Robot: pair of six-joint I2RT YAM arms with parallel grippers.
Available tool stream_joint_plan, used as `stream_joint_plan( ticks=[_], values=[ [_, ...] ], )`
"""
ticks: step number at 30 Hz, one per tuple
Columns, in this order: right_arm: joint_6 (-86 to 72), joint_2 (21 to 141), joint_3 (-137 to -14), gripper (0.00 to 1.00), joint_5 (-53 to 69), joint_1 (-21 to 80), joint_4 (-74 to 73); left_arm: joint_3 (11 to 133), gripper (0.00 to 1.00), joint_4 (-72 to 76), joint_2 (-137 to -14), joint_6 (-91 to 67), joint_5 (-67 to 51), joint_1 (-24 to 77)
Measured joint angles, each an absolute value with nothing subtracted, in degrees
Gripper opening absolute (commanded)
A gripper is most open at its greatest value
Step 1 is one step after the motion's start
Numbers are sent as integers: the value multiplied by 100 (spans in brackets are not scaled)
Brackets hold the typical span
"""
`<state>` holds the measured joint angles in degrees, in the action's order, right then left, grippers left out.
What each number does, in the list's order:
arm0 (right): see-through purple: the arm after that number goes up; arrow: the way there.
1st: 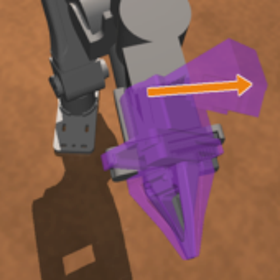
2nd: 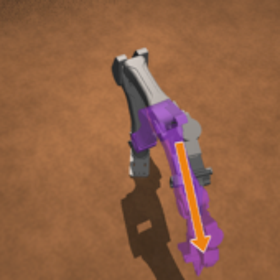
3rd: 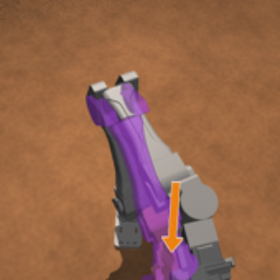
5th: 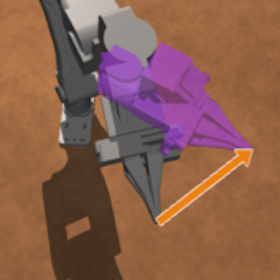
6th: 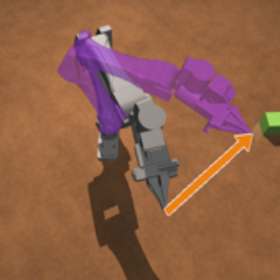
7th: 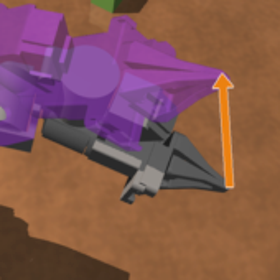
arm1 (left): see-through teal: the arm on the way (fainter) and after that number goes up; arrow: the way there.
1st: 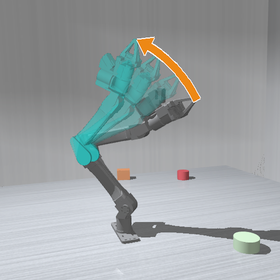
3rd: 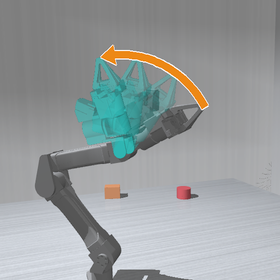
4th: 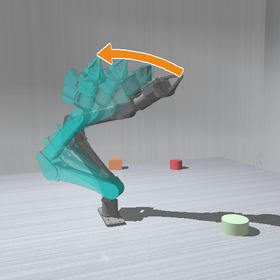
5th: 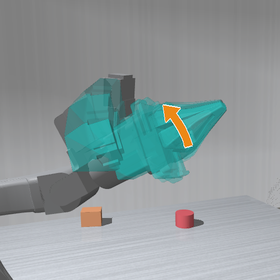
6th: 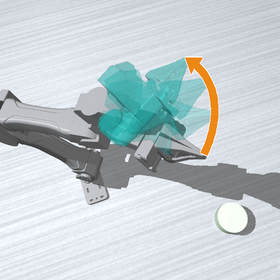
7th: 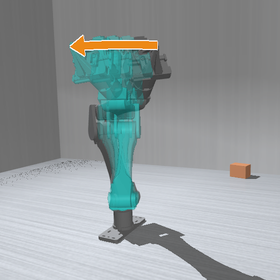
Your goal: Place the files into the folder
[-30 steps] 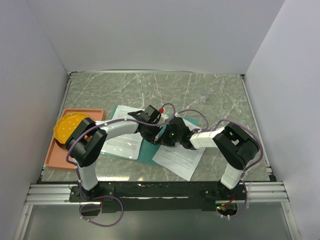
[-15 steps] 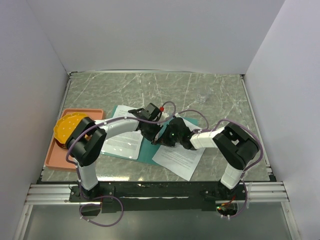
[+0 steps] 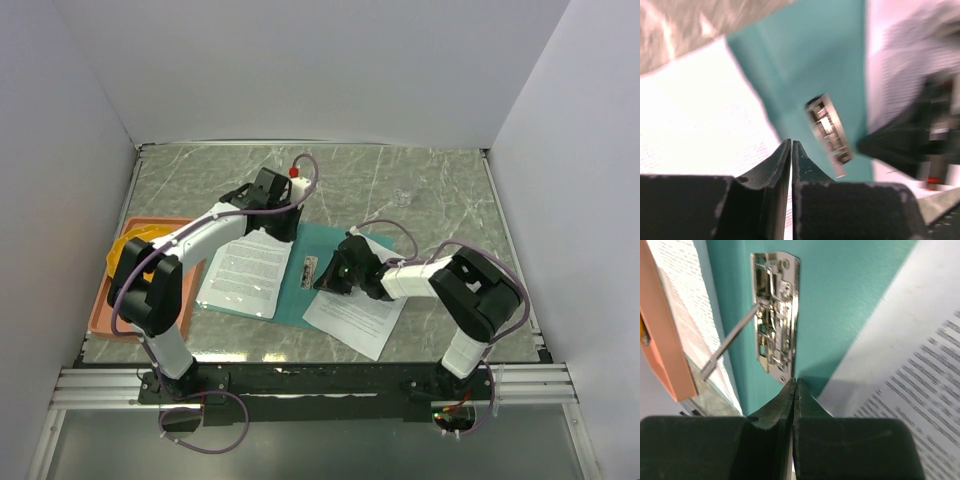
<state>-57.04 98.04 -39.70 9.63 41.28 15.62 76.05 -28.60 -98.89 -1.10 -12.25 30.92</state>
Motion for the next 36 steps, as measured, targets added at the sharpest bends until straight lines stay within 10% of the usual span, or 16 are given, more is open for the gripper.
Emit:
stream_joint_plan(
  ticks=[36],
  values=[
    [-4449, 10311, -4512, 0, 1258, 4486, 2139, 6189, 7, -2112, -10213, 244, 375, 2995]
  ],
)
